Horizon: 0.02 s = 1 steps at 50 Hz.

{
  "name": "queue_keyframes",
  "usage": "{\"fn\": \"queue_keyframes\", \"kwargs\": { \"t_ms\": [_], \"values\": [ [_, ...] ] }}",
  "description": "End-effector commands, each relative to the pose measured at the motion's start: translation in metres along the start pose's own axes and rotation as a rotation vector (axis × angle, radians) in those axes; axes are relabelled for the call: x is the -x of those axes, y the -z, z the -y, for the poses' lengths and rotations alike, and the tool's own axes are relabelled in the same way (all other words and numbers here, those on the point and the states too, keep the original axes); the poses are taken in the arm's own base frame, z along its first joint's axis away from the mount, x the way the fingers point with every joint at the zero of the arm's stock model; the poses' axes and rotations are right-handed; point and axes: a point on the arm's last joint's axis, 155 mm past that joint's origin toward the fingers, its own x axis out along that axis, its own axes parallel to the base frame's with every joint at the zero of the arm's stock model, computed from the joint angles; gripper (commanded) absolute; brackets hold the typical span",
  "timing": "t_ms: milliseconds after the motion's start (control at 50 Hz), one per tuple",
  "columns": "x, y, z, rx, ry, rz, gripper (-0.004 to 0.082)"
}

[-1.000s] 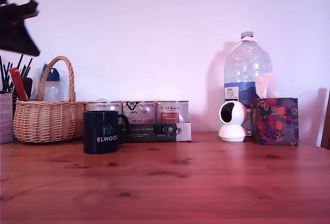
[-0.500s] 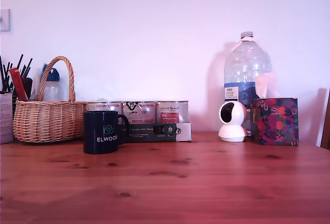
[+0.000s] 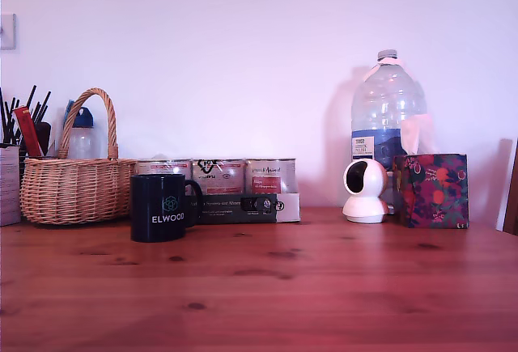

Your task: Pick up the coffee capsules from the table one by one and drop them inside the nearest coffee cup

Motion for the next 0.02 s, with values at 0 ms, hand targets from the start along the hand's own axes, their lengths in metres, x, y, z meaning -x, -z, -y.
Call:
{"fn": "queue_keyframes", "kwargs": {
  "t_ms": [0],
  "values": [
    [0.0007,0.0042,-0.0004,0.004,-0.001,0.004,-0.0019]
  ]
}}
